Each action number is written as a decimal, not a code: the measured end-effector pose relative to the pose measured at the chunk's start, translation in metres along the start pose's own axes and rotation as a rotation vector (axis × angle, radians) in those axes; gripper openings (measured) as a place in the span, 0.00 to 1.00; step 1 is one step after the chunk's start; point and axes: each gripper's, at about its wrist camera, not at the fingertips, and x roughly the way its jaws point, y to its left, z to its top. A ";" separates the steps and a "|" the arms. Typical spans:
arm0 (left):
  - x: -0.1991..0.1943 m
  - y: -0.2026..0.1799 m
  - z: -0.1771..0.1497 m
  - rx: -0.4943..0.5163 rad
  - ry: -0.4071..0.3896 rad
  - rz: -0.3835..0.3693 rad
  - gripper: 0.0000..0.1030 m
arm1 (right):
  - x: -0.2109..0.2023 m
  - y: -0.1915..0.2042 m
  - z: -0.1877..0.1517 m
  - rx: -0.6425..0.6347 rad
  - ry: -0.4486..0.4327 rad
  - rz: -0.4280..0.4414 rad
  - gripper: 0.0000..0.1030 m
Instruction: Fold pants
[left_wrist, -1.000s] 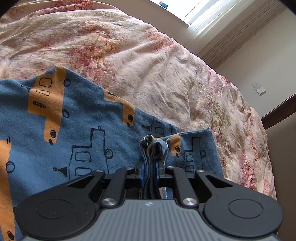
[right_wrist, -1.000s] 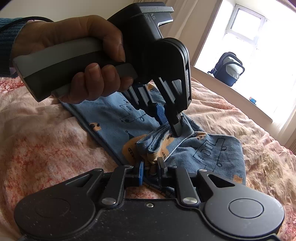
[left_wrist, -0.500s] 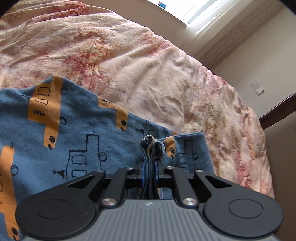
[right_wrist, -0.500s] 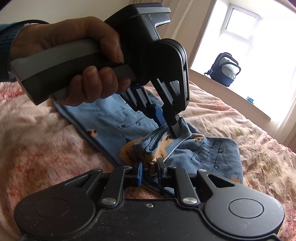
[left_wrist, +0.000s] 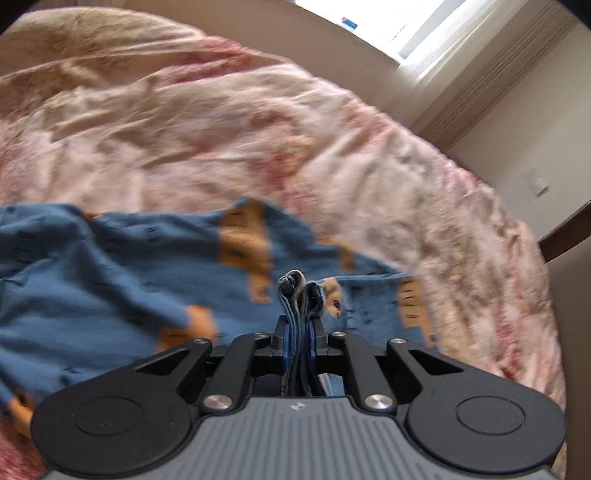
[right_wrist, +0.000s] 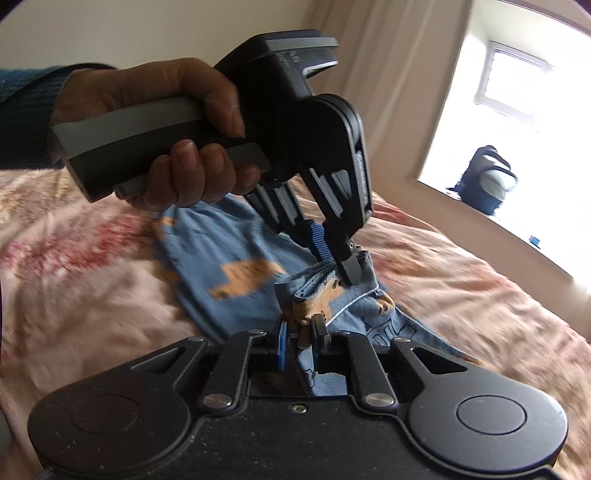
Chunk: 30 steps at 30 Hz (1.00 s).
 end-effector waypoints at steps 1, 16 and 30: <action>0.004 0.008 -0.001 -0.014 0.007 0.001 0.11 | 0.004 0.007 0.003 -0.012 0.008 0.019 0.14; -0.004 0.011 -0.043 -0.015 -0.278 0.108 0.82 | -0.033 -0.061 -0.034 0.066 -0.038 -0.330 0.99; 0.037 -0.023 -0.056 0.214 -0.345 0.432 0.99 | 0.071 -0.157 -0.057 0.064 0.116 -0.500 0.99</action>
